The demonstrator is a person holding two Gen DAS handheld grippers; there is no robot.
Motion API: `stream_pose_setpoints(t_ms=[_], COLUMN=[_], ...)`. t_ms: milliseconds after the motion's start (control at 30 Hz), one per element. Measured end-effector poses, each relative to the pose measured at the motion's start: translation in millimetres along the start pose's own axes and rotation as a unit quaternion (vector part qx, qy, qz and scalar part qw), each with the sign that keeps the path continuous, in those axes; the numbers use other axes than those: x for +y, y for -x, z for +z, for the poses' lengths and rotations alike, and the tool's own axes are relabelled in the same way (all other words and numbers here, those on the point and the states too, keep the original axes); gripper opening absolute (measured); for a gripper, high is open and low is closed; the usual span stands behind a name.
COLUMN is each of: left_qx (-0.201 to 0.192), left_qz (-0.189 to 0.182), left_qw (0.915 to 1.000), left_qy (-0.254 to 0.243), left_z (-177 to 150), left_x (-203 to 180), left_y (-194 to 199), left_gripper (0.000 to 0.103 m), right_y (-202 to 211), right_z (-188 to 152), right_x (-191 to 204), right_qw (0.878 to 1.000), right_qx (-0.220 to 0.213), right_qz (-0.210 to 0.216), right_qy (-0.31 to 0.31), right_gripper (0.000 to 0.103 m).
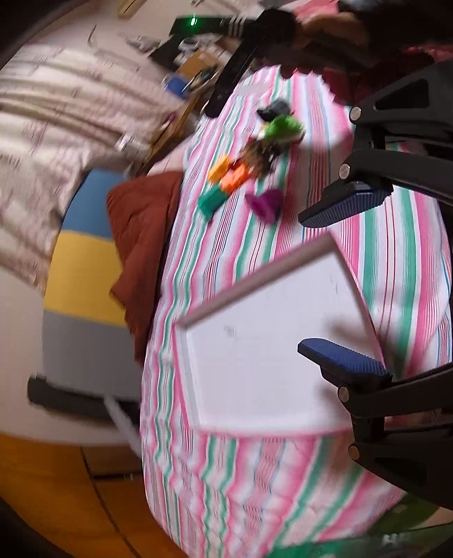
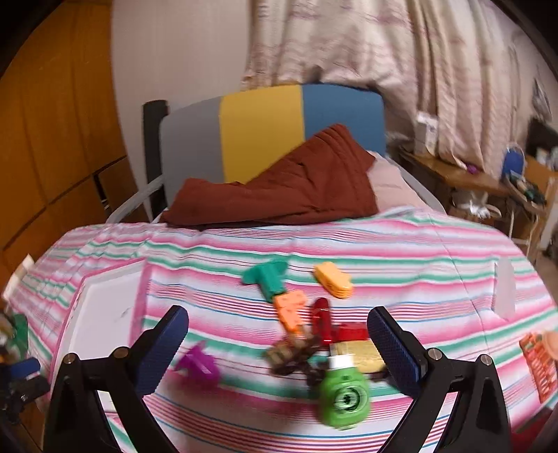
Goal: Organize rigid objects
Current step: 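Move both grippers toward the pile of toys beside the white tray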
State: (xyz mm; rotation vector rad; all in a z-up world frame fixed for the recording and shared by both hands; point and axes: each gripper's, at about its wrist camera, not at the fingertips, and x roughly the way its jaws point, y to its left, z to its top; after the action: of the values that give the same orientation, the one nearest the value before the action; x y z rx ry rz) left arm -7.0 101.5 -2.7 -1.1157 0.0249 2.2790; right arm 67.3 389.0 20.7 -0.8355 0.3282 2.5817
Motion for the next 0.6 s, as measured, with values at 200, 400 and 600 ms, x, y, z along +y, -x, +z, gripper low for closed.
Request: stream_pose_setpoints(t_ms=[200,400,600], left_qx=[0.055,0.093,0.128], left_qz=[-0.048,-0.063,-0.062], left_qw=[0.9966,0.9902,0.9801], left_qy=[-0.037,-0.083,-0.138], left_z=[19.0,27.2,28.7], left_x=[-32.1,-67.5,-97.8], left_y=[-24.0,-59.1,-103.6], left_gripper=[0.067,0.067,0.067], right_y=[-9.6,-15.4,-21.3], right_z=[3.0,-1.1,-3.1], right_x=[-64.4,-114.1,-128.1], right_qw=[0.998,0.987,0.98], right_qx=[-0.003,-0.008,0.01], right_qz=[-0.007,0.007,0.005], right_qy=[-0.055,-0.16,-0.197], right_gripper=[0.103,0.103,0.103])
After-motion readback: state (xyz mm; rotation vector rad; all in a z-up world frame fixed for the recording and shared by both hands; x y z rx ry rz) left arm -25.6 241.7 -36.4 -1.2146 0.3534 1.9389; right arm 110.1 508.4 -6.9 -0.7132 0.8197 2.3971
